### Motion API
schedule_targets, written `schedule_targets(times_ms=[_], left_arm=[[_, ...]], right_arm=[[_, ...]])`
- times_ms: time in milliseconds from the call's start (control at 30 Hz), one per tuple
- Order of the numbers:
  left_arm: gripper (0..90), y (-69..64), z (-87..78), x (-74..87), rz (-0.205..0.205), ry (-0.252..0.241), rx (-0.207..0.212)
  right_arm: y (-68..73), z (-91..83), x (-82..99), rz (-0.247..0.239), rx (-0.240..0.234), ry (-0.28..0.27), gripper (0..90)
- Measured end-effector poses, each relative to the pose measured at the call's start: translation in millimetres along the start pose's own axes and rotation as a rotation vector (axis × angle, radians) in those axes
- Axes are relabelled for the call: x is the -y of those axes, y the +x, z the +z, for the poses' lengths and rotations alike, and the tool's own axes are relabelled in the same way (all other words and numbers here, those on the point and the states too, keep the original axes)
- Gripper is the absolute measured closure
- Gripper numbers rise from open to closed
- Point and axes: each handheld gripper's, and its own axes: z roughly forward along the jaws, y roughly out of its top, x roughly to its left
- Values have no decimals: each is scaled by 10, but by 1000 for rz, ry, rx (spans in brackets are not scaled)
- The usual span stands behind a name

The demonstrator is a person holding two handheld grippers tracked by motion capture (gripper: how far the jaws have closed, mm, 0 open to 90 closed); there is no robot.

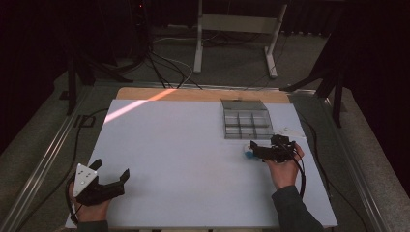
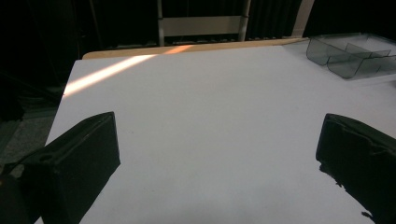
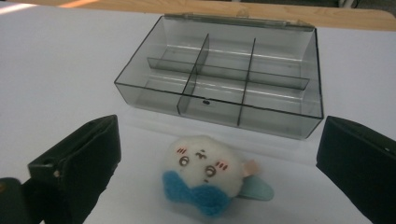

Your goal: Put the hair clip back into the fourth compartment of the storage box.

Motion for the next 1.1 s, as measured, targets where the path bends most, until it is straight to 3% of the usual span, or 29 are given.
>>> schedule_targets(times_ms=[467,1100], left_arm=[[6,3,2,4,2,4,0],[6,-4,16,9,2,9,4]], right_arm=[[78,137,22,0,15,34,0],[109,359,104,11,51,125,29]])
